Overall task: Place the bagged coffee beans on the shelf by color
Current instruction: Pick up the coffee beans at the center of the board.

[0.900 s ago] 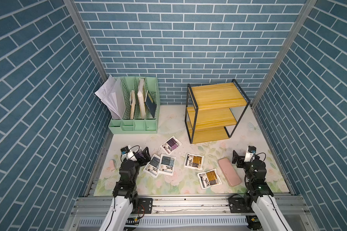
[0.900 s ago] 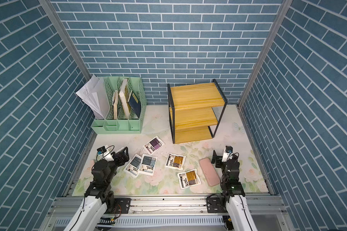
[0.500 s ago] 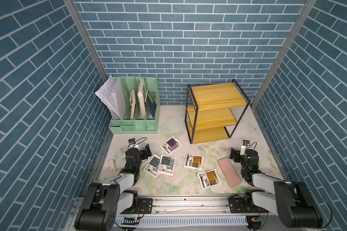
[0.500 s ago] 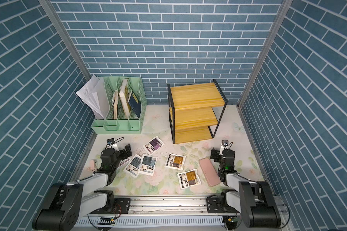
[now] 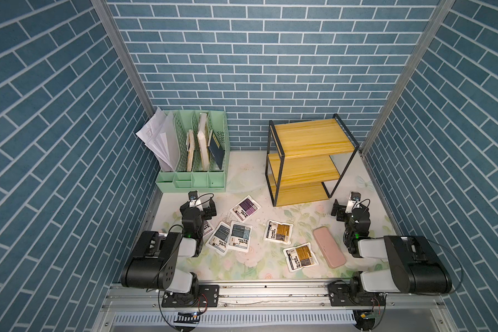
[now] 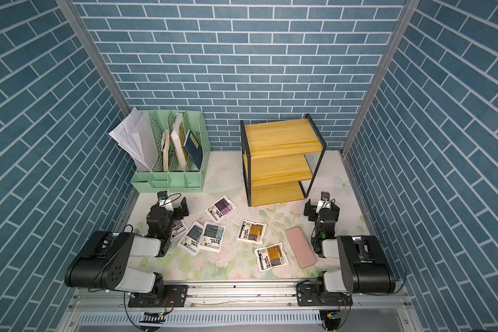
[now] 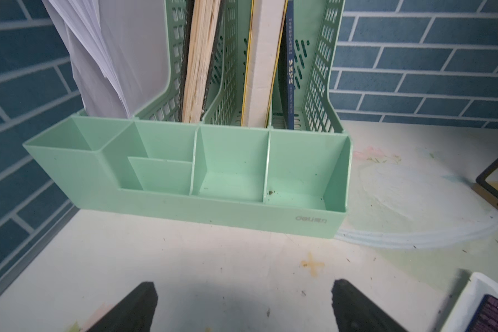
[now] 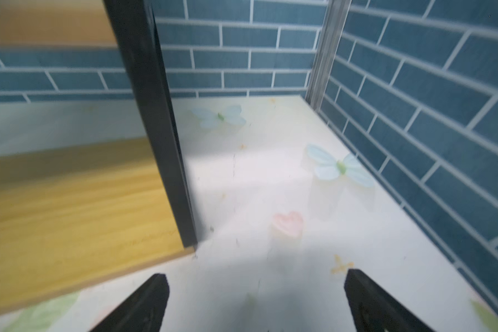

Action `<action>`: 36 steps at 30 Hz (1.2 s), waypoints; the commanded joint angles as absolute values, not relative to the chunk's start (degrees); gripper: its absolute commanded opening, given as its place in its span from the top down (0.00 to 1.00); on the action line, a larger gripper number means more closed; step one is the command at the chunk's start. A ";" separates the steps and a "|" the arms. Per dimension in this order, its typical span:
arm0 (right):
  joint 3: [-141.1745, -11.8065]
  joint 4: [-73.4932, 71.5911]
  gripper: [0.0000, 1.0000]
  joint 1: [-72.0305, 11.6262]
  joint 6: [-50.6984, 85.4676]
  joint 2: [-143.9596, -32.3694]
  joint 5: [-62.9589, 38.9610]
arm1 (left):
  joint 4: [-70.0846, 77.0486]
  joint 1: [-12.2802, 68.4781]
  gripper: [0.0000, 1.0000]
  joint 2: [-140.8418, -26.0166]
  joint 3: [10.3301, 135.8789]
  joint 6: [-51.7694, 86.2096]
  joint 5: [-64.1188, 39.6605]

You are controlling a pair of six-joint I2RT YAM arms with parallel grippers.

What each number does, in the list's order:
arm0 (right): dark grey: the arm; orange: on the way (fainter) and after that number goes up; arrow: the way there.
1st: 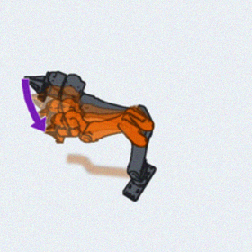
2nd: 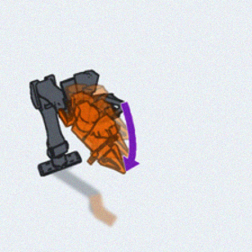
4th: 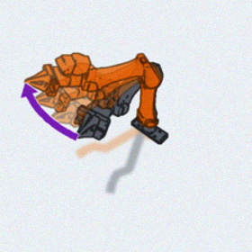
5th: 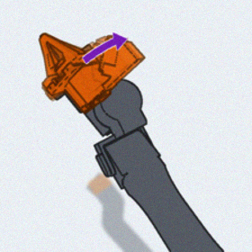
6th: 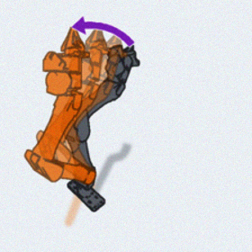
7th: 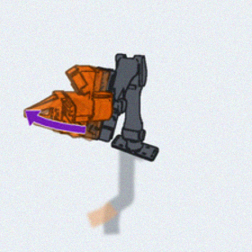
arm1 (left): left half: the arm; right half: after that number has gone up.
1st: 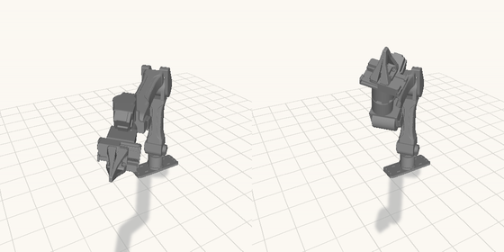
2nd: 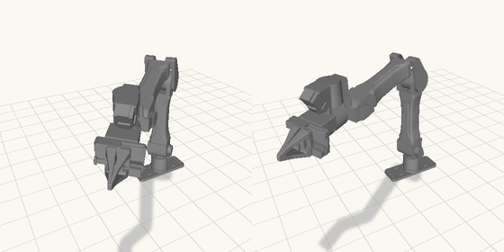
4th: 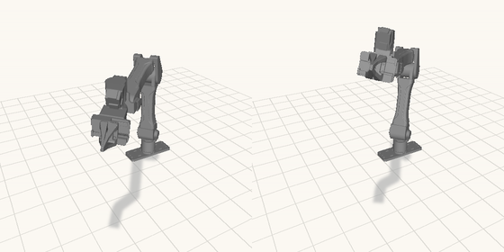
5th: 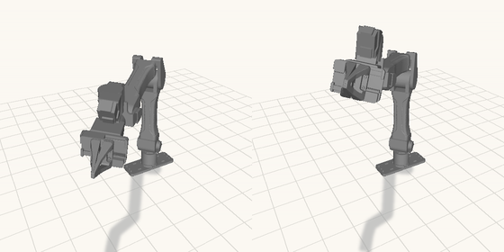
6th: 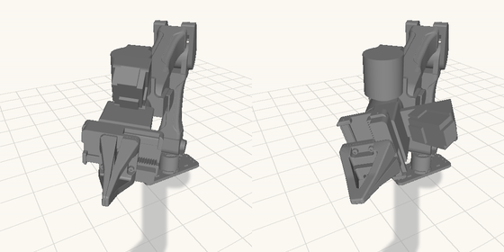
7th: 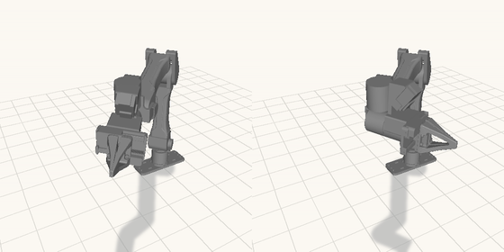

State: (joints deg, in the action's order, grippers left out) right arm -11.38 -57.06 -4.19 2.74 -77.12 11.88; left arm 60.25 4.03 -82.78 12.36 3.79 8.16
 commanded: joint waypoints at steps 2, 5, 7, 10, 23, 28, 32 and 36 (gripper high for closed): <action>-16.44 -37.43 0.00 -4.42 10.75 -59.32 15.16 | 46.28 4.23 0.00 -76.76 21.93 3.57 18.55; -18.37 -21.23 0.00 -4.32 23.37 -49.84 13.92 | 34.41 4.22 0.00 -71.97 25.72 9.30 23.35; -18.94 -10.43 0.00 -4.31 34.16 -43.61 15.22 | 28.02 4.22 0.00 -67.94 27.84 14.25 22.61; -18.26 3.61 0.00 -4.04 46.00 -33.37 13.08 | 9.80 4.13 0.00 -65.00 34.55 30.51 27.71; -22.59 34.84 0.00 -3.96 53.78 -26.76 -4.70 | -0.36 3.27 0.01 -59.12 35.34 33.31 -1.77; -22.00 19.21 0.00 -4.59 37.62 -26.79 -33.32 | -3.07 4.25 0.13 -59.52 34.27 31.64 -17.37; -23.96 20.14 0.11 -15.69 35.23 -39.62 -34.47 | -6.67 13.83 0.23 -58.55 33.63 30.02 -17.78; -28.82 30.38 0.14 -35.20 35.68 -48.88 -18.10 | -8.88 32.97 0.24 -58.68 33.97 27.89 -12.68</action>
State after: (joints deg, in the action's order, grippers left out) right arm -26.13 22.90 -26.85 38.11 -45.98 -24.95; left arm -5.43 23.68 -59.20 34.04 30.61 -12.95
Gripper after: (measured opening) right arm 0.859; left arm 0.764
